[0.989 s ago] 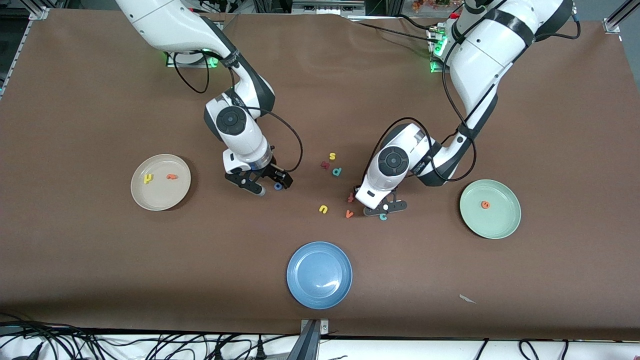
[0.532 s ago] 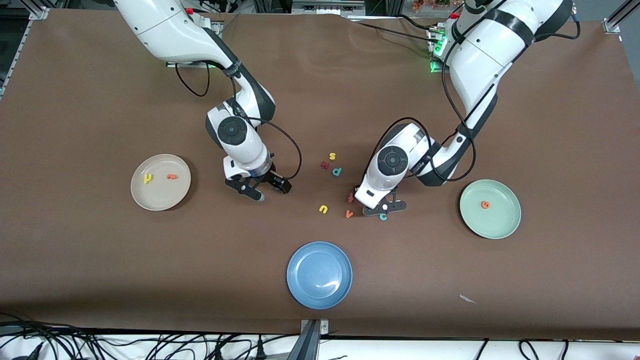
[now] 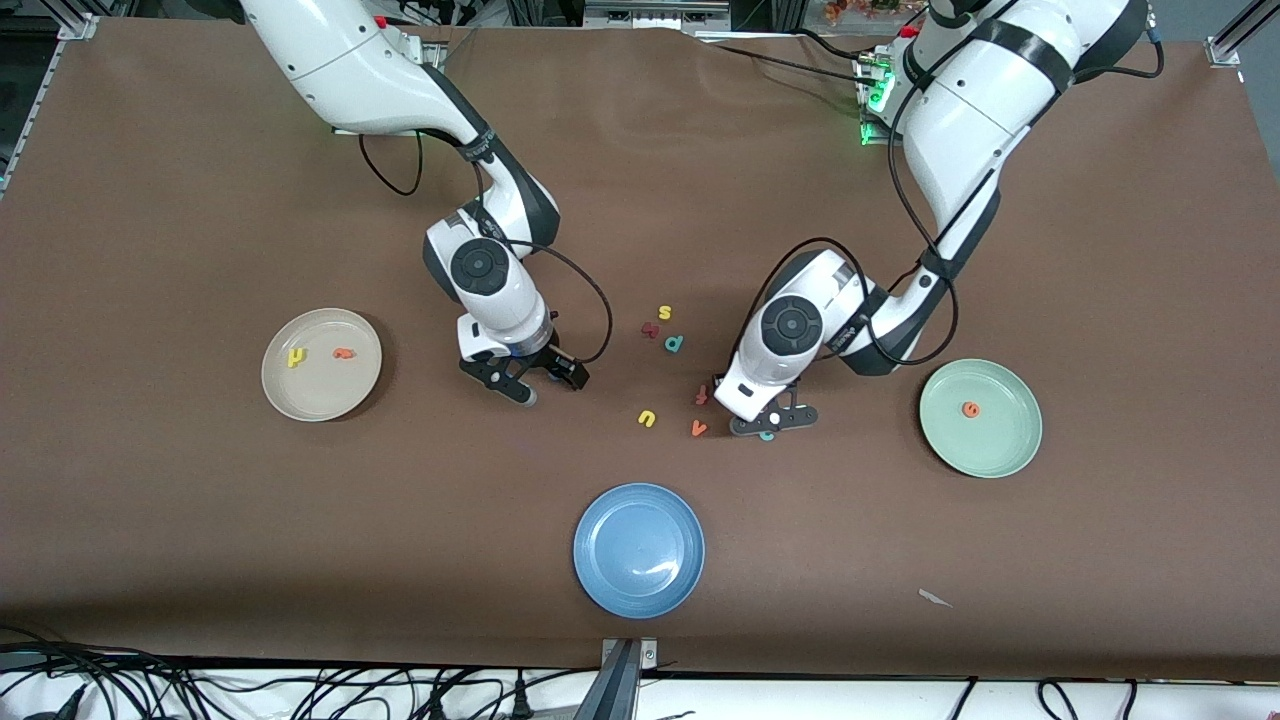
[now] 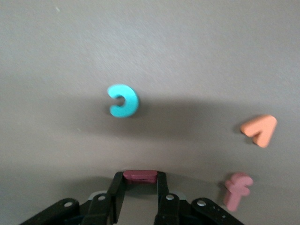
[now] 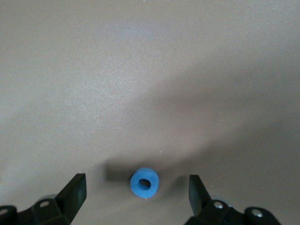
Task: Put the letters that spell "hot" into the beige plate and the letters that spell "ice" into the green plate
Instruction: 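Grasp the maroon bar with the left gripper while the right gripper grasps the blue o, then drop the bar in the green plate while the right gripper drops the o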
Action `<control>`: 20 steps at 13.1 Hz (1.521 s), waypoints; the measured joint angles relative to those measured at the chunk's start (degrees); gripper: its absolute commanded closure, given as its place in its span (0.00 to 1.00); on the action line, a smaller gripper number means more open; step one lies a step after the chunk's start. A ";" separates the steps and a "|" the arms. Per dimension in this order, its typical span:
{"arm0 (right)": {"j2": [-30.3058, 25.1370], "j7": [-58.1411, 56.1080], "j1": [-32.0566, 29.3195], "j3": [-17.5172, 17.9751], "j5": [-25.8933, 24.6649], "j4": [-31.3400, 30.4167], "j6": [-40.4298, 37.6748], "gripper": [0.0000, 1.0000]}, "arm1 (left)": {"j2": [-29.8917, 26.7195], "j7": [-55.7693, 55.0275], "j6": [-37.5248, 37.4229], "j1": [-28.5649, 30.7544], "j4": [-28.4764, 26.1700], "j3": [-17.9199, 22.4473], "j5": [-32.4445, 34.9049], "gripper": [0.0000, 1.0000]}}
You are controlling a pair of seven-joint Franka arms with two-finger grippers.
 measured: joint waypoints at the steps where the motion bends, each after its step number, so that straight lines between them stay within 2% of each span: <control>1: 0.31 0.31 0.60 -0.48 0.00 0.25 0.00 0.35 | 0.00 1.09 -0.05 0.74 0.08 0.07 0.01 0.74; 2: 0.54 0.38 0.85 -0.67 -0.04 0.33 0.00 0.44 | -0.03 2.23 -0.40 1.47 0.19 0.07 0.02 0.74; 5: 0.66 0.46 0.92 -0.82 -0.23 0.55 -0.03 0.55 | -0.56 6.42 -3.40 3.32 0.94 0.05 0.02 0.74; 10: 0.66 0.48 0.96 -0.83 -0.51 0.59 -0.05 0.58 | -2.74 14.13 -7.42 6.73 1.16 0.01 0.02 0.75; 12: 0.66 0.48 0.98 -0.83 -0.70 0.59 -0.08 0.70 | -3.67 18.90 -9.49 8.87 1.18 0.02 0.02 0.75; 15: 0.54 0.53 1.01 -0.93 -0.77 0.61 -0.11 0.80 | -5.41 26.16 -11.84 12.40 1.15 0.03 0.02 0.75; 20: 0.48 0.56 1.07 -1.03 -0.78 0.66 -0.13 0.80 | -7.97 38.82 -14.27 18.47 0.32 0.10 0.02 0.75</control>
